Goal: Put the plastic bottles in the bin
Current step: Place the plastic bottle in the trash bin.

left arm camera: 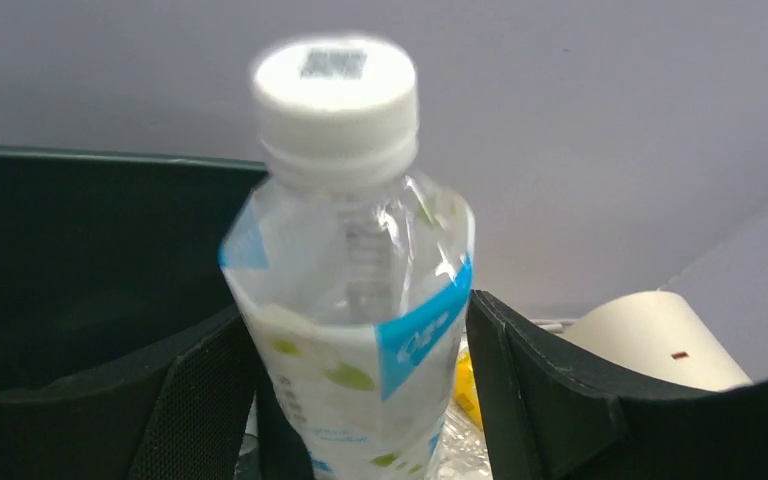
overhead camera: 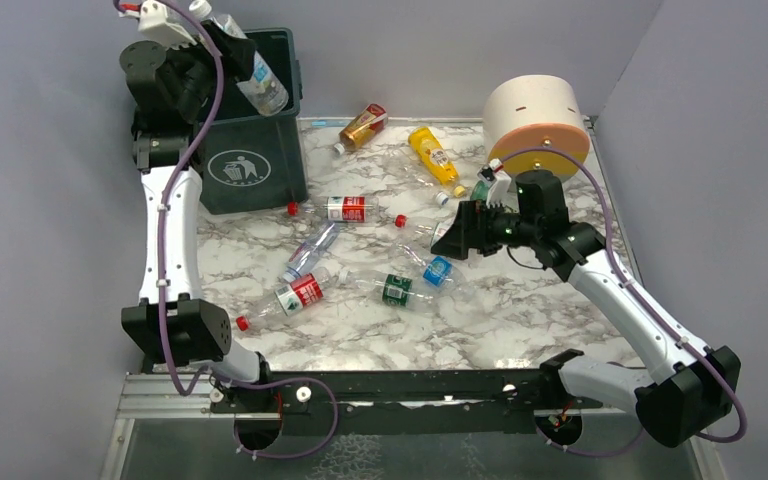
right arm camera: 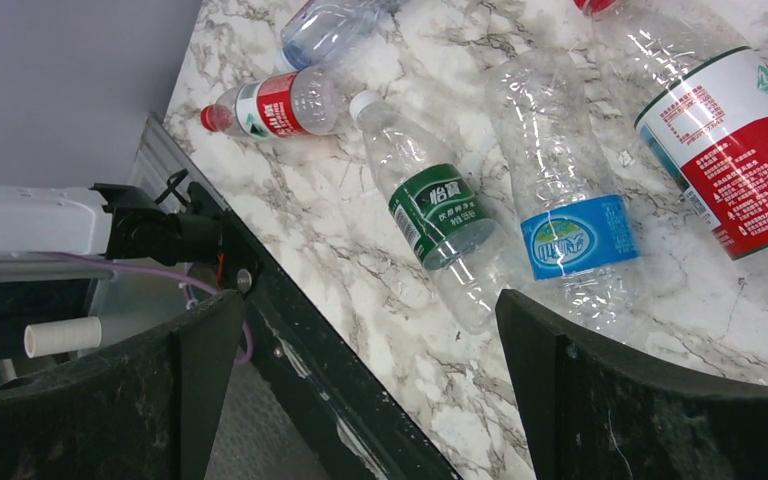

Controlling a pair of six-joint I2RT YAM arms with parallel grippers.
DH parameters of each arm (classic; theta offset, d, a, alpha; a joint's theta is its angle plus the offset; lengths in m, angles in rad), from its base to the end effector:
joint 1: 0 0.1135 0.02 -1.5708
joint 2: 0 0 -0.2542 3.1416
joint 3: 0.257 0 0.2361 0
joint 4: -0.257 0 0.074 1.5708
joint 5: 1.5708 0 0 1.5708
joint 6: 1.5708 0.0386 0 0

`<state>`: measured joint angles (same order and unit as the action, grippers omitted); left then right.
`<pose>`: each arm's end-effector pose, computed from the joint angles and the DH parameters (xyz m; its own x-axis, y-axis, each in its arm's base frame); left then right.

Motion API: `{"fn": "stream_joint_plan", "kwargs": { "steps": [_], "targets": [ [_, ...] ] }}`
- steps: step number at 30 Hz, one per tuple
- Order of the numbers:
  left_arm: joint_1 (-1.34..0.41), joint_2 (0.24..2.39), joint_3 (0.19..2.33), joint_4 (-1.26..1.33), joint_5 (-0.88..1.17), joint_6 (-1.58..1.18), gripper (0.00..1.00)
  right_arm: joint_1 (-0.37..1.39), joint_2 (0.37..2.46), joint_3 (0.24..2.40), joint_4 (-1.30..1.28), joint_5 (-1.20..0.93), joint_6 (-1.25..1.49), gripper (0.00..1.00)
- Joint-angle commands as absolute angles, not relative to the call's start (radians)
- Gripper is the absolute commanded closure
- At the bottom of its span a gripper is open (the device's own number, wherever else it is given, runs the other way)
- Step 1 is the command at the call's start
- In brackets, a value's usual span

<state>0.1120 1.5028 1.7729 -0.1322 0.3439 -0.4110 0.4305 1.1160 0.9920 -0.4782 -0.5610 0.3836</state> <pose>0.3155 0.0224 0.5010 0.0347 -0.3746 -0.9265 0.2624 0.8980 -0.3532 0.2007 0.1148 0.3127 -0.7587 0.0003 -0.6514 -0.5045 0.6323 0.5879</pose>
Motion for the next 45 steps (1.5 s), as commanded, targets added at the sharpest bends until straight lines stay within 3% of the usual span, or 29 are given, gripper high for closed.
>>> {"fn": "stream_joint_plan", "kwargs": {
  "steps": [1,7,15,24,31,45],
  "targets": [
    [0.196,1.554,1.766,-0.064,0.422,-0.485,0.23,0.429,1.101,0.973,-0.446,-0.595,0.37,0.0],
    [0.236,1.566,1.694,-0.059,0.398,-0.483,0.08,0.43,1.11,0.953,-0.429,-0.606,0.368,0.0],
    [0.25,1.552,1.697,-0.124,0.379,-0.468,0.01,0.43,1.151,0.926,-0.408,-0.631,0.332,0.01],
    [0.249,1.411,1.674,-0.202,0.467,-0.515,0.01,0.465,1.259,0.915,-0.381,-0.627,0.281,0.0],
    [0.222,1.264,1.521,-0.196,0.624,-0.593,0.01,0.65,1.377,0.974,-0.402,-0.45,0.231,0.0],
    [0.07,1.01,1.1,-0.202,0.619,-0.6,0.01,0.875,1.528,1.037,-0.395,-0.032,0.119,0.02]
  ]
}}
